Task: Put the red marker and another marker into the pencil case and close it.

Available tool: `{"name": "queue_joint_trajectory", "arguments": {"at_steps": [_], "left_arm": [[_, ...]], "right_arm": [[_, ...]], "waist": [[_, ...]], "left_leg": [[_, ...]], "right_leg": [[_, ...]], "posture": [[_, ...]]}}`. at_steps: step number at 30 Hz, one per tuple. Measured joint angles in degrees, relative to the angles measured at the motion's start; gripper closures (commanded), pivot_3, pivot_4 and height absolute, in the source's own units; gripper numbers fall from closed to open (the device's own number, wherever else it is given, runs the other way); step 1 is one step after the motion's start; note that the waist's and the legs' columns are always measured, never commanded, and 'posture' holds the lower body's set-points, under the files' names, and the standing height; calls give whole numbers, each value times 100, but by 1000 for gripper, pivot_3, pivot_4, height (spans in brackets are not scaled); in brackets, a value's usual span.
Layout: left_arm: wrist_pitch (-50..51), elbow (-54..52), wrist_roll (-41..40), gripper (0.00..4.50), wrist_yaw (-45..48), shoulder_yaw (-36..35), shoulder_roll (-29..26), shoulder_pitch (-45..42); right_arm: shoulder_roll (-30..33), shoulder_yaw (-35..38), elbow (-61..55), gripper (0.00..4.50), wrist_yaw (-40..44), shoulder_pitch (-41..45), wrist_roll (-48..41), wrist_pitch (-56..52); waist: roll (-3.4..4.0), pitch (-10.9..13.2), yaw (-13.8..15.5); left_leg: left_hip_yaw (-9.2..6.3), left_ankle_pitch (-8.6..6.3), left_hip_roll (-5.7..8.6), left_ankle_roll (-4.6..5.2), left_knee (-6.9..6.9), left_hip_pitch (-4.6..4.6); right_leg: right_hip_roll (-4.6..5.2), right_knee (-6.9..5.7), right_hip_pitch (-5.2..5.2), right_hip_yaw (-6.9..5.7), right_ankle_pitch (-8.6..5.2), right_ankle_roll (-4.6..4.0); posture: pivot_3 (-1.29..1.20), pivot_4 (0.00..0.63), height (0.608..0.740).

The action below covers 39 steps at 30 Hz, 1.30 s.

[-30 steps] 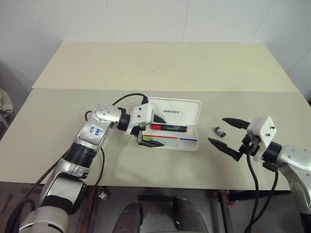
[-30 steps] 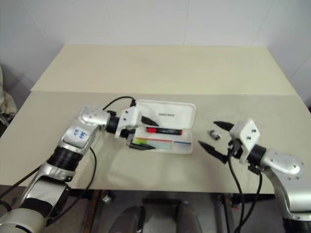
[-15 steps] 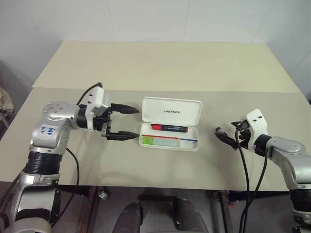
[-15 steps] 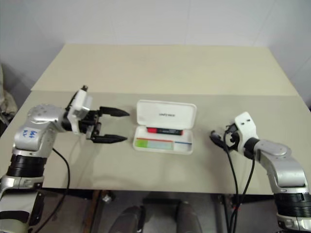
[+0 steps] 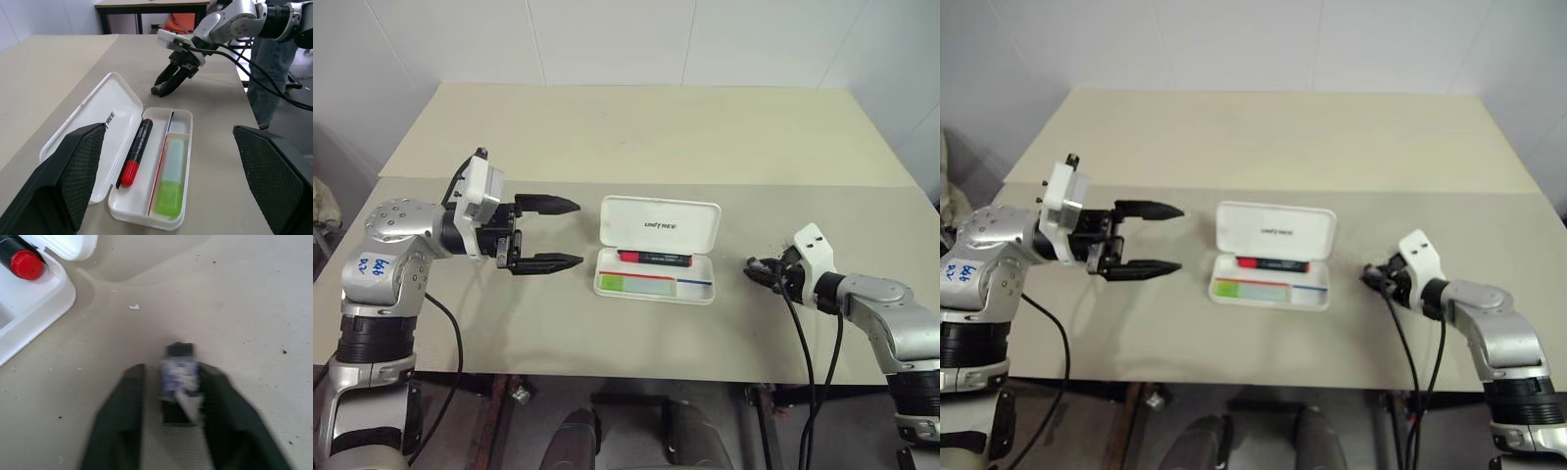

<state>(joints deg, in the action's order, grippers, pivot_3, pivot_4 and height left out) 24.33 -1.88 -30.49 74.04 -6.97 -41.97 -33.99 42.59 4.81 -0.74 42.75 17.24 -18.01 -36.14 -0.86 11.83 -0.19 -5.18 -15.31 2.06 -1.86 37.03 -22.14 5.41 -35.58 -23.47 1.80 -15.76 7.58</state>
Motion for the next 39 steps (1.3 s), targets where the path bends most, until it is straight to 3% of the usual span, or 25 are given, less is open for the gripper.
{"name": "queue_joint_trajectory", "arguments": {"at_steps": [5, 12, 18, 29, 39], "left_arm": [[-16, -4, 0, 0, -62, 3, 0, 61], [-159, 17, 2, 0, 7, 96, 5, 60], [-196, 54, 3, 0, 54, 143, 45, 47], [-194, -97, 1, 0, -60, 131, 61, 192], [-177, -240, -9, 0, -213, 126, 62, 306]], "right_arm": [[126, -25, 137, 4113, 151, 4, 156, 333], [464, -60, 180, 4113, 1613, 474, -36, 1404], [321, -842, -218, 4113, 2459, 1058, -176, 1379], [2, -1606, -102, 4113, 3021, 1186, -29, 1405], [-286, -1757, 388, 4113, 3008, 1407, 294, 1609]], "waist": [[-1, 1, 9], [-1, 2, -118], [-4, 3, -147], [-7, 5, -129], [-8, 6, -134]], "left_leg": [[2, 4, 4, 4, 1, -2], [14, 1, -8, 2, -14, 1], [15, -2, -10, 0, -13, 0], [13, -5, -6, -2, -11, -6], [17, -6, -8, -3, -11, -5]], "right_leg": [[3, 7, 1, 1, 2, 1], [-3, 7, -7, 3, 3, 3], [-2, 8, -12, 3, 3, 3], [3, 15, -15, 3, 3, 3], [2, 10, -18, 4, 4, 1]], "posture": [[0, 150, 740], [0, 150, 740], [0, 150, 740], [0, 150, 740], [0, 150, 740]]}}
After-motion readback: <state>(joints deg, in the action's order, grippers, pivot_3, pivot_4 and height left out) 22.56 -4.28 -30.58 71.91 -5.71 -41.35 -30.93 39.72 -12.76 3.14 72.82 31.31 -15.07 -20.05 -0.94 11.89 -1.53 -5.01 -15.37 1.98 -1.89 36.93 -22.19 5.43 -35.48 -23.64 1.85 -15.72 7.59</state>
